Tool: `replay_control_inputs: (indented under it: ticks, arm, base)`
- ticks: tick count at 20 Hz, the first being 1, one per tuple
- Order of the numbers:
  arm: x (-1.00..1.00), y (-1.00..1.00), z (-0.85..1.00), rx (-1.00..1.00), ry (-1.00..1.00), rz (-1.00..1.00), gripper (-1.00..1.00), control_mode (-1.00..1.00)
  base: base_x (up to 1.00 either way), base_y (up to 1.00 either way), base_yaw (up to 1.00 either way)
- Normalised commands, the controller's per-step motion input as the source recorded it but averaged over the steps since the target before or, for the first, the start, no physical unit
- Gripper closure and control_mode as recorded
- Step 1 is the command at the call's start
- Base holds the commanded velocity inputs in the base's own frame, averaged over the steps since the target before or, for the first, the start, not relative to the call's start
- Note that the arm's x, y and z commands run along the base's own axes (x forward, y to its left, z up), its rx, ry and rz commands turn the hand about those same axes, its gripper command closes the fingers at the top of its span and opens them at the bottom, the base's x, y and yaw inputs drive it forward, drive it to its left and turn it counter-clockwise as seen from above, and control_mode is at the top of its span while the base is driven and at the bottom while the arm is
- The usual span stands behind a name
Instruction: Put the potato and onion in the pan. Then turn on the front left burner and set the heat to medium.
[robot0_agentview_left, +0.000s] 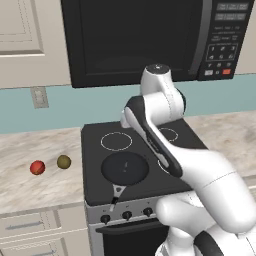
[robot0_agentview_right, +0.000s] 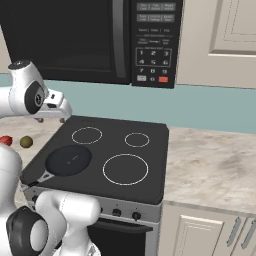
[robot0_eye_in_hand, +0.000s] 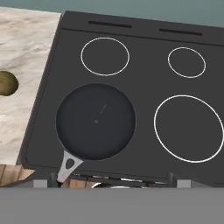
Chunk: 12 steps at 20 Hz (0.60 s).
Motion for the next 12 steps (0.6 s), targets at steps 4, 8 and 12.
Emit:
replay_control_inputs:
  ticks: [4, 8, 12]
  arm:
    - [0.0, 0.78, 0.0, -0.01, 0.0, 0.0, -1.0, -1.0]
    - [-0.04, 0.61, 0.0, 0.0, -0.02, 0.0, -1.0, -1.0]
    - [-0.17, 0.48, -0.04, 0.0, -0.01, 0.0, -1.0, -1.0]
  base:
    - [0.0, 0.0, 0.0]
    - [0.0, 0.0, 0.0]
    - [0.0, 0.0, 0.0]
